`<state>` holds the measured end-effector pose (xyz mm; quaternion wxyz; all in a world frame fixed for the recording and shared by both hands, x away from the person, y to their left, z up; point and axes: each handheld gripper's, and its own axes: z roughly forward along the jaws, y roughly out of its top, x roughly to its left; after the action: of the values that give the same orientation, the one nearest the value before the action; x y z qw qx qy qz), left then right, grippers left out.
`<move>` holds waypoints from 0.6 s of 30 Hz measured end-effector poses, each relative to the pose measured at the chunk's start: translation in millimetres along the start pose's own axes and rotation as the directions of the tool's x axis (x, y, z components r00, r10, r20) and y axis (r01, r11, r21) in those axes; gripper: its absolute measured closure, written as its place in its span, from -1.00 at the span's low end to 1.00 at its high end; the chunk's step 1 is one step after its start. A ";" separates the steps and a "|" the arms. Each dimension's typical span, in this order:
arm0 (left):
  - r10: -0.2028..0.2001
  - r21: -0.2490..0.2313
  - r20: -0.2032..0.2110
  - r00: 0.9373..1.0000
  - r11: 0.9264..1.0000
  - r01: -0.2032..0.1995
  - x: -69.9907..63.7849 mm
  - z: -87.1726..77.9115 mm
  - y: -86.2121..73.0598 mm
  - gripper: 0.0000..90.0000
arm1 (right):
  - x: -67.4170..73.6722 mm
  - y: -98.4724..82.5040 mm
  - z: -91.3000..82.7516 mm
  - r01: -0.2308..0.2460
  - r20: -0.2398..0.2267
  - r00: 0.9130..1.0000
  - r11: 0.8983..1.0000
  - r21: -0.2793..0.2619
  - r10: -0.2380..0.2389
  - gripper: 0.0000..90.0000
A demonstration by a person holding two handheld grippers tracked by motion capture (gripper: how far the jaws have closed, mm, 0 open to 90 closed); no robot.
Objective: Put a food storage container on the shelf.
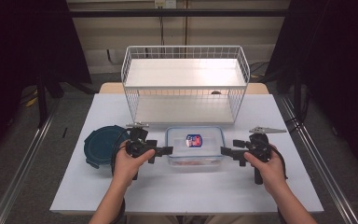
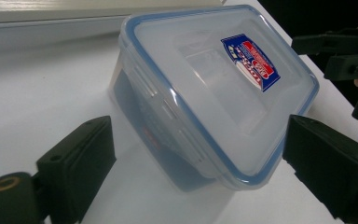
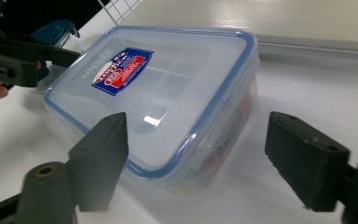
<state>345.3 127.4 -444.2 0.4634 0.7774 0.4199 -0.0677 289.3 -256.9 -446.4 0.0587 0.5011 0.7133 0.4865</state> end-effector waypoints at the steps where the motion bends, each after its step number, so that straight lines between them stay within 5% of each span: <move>1: -0.009 -0.007 0.005 1.000 1.000 0.009 0.0 0.7 -0.3 -0.75 | -0.9 -0.9 1.8 -0.023 -0.001 1.000 1.000 0.009 0.023 -0.45; 6: -0.048 -0.013 0.025 0.999 0.999 0.048 2.8 3.9 -3.1 -0.63 | -4.9 -2.5 3.8 -0.091 -0.024 0.996 0.996 -0.008 0.091 -0.33; 14: -0.098 -0.024 0.033 0.995 0.995 0.098 2.3 7.6 -4.2 -0.50 | -9.3 -5.0 7.7 -0.137 -0.006 0.991 0.991 -0.008 0.137 -0.20; 18: -0.137 -0.036 0.040 0.990 0.990 0.138 2.4 9.6 -5.0 -0.46 | -12.9 -7.2 10.7 -0.189 -0.018 0.982 0.982 -0.026 0.189 -0.17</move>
<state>345.9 122.5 -454.1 0.4803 0.7361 0.4649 -0.1060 297.1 -260.3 -462.6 0.0136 0.5619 0.6563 0.5034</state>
